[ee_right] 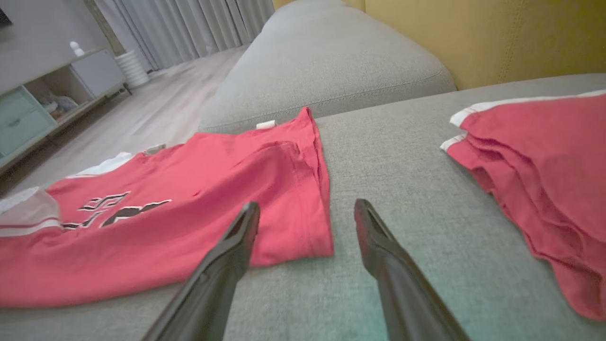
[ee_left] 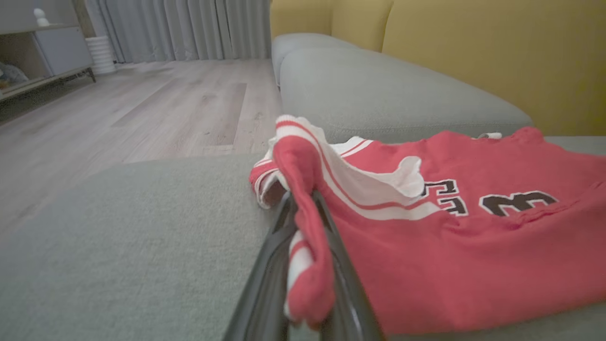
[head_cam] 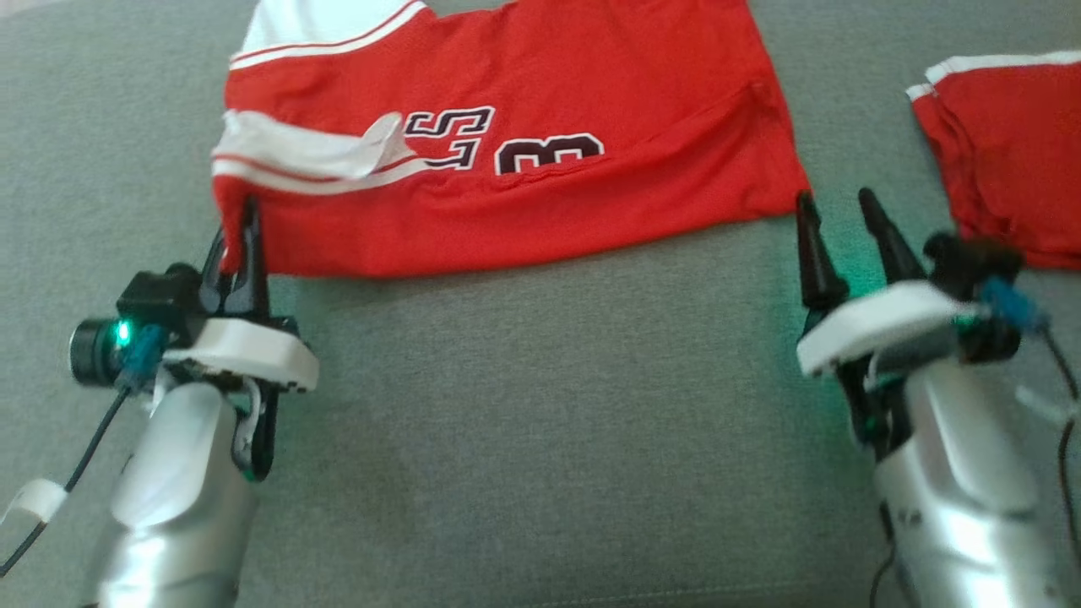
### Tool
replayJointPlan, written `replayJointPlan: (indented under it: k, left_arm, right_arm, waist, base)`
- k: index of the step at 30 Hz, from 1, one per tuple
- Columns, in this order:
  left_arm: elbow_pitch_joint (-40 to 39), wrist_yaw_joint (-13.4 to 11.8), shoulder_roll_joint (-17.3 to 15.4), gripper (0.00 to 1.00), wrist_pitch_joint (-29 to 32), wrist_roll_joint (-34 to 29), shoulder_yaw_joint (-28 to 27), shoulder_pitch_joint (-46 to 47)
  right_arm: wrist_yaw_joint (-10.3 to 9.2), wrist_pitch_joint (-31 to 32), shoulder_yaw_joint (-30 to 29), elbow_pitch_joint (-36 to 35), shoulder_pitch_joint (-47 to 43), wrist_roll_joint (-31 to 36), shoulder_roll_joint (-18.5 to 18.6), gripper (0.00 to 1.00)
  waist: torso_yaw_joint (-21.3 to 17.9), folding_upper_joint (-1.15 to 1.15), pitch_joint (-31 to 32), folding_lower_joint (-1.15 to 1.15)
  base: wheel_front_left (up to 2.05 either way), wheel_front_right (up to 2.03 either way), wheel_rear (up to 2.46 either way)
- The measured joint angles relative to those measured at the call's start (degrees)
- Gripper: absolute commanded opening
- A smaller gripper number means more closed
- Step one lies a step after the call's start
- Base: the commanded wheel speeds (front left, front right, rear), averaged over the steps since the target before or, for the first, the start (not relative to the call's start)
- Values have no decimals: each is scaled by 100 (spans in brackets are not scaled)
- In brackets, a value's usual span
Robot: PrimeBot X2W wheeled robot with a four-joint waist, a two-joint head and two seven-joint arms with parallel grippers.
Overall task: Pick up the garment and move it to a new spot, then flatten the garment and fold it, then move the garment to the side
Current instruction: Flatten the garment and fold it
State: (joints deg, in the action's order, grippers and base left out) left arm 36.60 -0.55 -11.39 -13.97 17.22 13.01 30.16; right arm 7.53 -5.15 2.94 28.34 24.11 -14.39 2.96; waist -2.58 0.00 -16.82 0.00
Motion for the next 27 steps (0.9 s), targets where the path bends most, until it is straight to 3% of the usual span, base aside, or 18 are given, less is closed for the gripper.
replayJointPlan:
  k: [9, 14, 15, 17, 27]
  left_arm:
    - [-432, 116, 149, 0, -33, -126, 220, 1]
    - [-541, 158, 164, 0, -48, -165, 254, 3]
    - [-543, 158, 169, 0, -48, -165, 268, 4]
    - [-538, 158, 170, 0, -48, -165, 315, 4]
    - [-115, 156, 56, 0, 122, -166, 371, -75]
  right_arm:
    - [0, 901, -382, 1534, 1041, 869, 9, 100]
    - [0, 1031, -510, 1905, 1373, 1235, 15, 100]
    - [0, 1069, -517, 1986, 1486, 1307, 21, 95]
    - [0, 1121, -516, 2137, 1660, 1401, 33, 0]
    - [0, 654, -554, 2440, 1551, 1490, 22, 0]
  waist:
    - [258, 0, -98, 0]
    - [333, 0, -196, 0]
    - [349, 0, -214, 0]
    - [376, 0, -241, 0]
    - [319, 0, 18, 0]
  base:
    - [0, 0, 0]
    - [0, 0, 0]
    - [0, 0, 0]
    - [0, 0, 0]
    - [0, 0, 0]
